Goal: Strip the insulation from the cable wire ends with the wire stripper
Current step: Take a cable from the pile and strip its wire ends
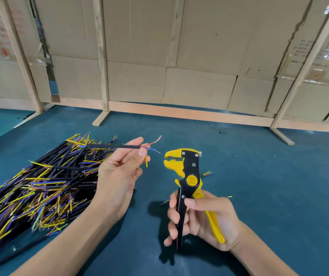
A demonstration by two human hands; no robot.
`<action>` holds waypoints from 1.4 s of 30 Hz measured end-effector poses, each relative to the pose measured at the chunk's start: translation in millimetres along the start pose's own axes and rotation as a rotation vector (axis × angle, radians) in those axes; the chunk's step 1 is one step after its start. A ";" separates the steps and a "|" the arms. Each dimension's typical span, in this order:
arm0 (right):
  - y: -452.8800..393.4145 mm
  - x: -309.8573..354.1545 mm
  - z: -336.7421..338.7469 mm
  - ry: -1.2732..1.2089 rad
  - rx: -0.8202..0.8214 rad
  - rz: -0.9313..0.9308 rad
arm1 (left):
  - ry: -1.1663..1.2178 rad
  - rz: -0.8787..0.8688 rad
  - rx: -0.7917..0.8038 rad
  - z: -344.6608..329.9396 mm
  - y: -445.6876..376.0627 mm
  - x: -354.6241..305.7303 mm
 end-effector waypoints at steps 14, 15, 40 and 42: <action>-2.2 -4.5 -7.3 -0.004 0.065 -0.006 | -0.020 -0.034 -0.017 -4.7 3.6 6.5; -2.3 -4.1 -6.6 -0.008 0.054 0.003 | -0.021 -0.036 -0.011 -5.5 4.1 6.8; -0.8 -3.6 -10.8 -0.021 0.059 0.010 | -0.153 -0.177 0.058 -6.5 7.7 8.8; -1.0 -3.4 -10.5 -0.016 0.054 0.013 | -0.151 -0.190 0.060 -7.1 7.9 8.6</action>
Point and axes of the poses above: each hand's wrist, its own y-axis away from the middle knuckle, its own z-axis out of the back of the hand, x = y × z, the point moved 6 cm from there along -y, towards the middle knuckle, and after that the axes turned 6 degrees about -y, right-handed, at the moved point
